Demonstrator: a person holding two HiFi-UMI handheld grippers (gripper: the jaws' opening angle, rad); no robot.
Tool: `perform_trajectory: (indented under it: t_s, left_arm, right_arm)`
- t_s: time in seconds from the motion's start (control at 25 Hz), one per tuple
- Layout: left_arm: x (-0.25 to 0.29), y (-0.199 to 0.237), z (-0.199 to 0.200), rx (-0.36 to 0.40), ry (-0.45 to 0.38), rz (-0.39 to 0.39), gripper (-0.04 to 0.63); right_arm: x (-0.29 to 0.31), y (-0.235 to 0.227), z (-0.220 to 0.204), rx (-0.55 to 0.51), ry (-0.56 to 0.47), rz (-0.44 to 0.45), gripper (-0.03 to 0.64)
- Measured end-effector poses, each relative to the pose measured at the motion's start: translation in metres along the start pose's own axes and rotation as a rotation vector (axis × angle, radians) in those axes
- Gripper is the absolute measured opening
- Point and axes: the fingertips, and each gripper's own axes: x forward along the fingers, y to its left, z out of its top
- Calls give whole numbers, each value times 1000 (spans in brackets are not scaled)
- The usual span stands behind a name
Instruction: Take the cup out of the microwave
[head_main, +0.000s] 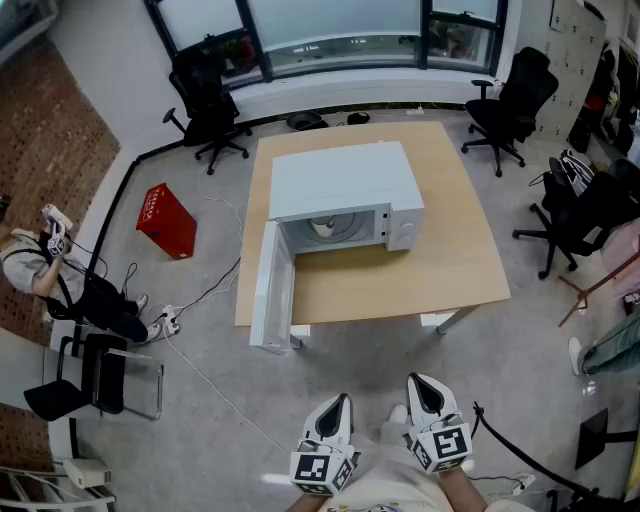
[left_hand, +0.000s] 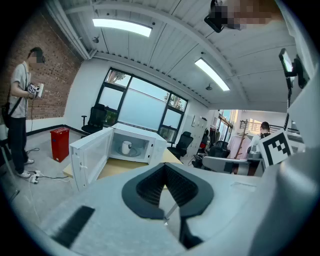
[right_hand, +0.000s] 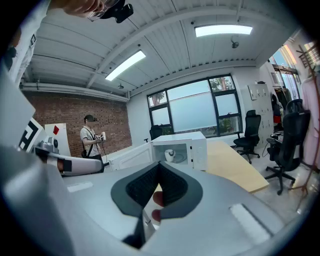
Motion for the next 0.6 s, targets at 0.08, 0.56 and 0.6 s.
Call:
perform_trajectory:
  t_s: [0.08,0.56,0.6]
  left_arm:
    - [-4,-3,-1,9,5,-7,3]
    - [-8,-3,-8,8,23,38,4]
    - [-7,-5,-7,9,20,45,4]
  right_arm:
    - [-5,0,-4,9,-2,-10,5]
    - [-12,-5,3,59,-36,39,6]
    - [-14,-7,5,51,-38,41,6]
